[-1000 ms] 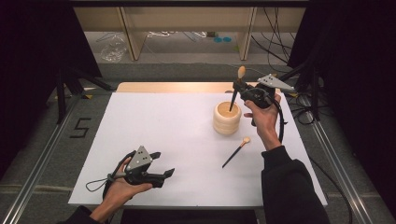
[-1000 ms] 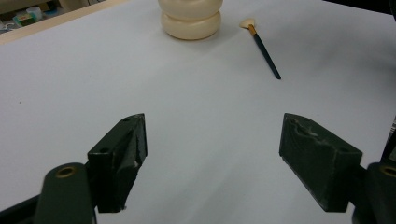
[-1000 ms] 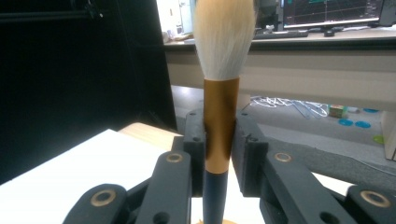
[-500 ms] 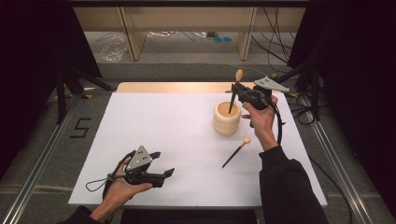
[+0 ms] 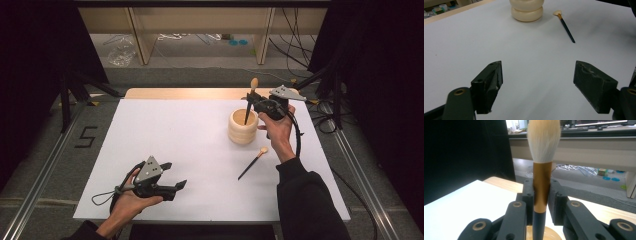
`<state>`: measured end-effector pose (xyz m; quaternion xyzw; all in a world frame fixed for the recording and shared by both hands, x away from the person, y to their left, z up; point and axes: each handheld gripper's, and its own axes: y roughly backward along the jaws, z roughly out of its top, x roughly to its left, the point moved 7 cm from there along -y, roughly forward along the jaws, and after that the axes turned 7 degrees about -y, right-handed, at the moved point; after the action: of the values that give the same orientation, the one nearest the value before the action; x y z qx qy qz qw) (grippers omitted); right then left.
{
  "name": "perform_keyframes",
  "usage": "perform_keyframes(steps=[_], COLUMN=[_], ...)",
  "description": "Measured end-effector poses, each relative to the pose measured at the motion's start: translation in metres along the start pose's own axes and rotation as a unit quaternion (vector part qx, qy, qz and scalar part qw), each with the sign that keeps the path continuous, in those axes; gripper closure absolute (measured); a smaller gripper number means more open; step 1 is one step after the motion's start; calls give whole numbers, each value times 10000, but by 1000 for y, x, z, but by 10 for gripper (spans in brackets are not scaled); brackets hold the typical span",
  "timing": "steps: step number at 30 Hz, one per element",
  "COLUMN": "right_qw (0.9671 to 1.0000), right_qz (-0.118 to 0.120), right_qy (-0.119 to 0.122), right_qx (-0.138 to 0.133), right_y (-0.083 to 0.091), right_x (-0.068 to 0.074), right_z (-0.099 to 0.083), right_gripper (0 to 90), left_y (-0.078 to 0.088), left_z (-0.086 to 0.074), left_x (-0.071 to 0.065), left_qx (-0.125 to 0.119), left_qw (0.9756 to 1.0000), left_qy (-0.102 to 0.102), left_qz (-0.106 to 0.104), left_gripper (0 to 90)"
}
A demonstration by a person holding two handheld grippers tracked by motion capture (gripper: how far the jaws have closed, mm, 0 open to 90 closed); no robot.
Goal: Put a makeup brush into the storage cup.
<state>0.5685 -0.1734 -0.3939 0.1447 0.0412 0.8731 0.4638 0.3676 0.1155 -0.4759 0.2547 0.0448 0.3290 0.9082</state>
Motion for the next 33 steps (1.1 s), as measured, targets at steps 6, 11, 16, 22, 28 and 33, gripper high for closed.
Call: perform_keyframes(steps=[6,11,16,22,28,33], right_qw=[10000,9998,9997,9994,9990,9990], right_qz=[-14,-51,-43,-44,-62,-26], right_qy=[28,34,55,59,66,47], right_qx=[76,165,219,333,434,449], right_y=[-1,-2,-3,-5,-4,-4], right_x=[-3,-5,-6,-7,-9,-7], right_z=[-6,-13,-18,-26,-30,-32], right_gripper=[781,781,781,781,780,779], left_y=[0,0,0,0,0,1], left_z=[0,0,0,0,0,1], left_x=[0,0,0,-2,-2,-2], left_qx=[6,-3,-3,-24,-20,-25], left_qw=[10000,10000,10000,9999,9999,9999], left_qy=[-12,-3,-2,126,131,114], left_qz=[-2,-4,-16,-41,-49,-44], left_gripper=[237,237,237,238,238,238])
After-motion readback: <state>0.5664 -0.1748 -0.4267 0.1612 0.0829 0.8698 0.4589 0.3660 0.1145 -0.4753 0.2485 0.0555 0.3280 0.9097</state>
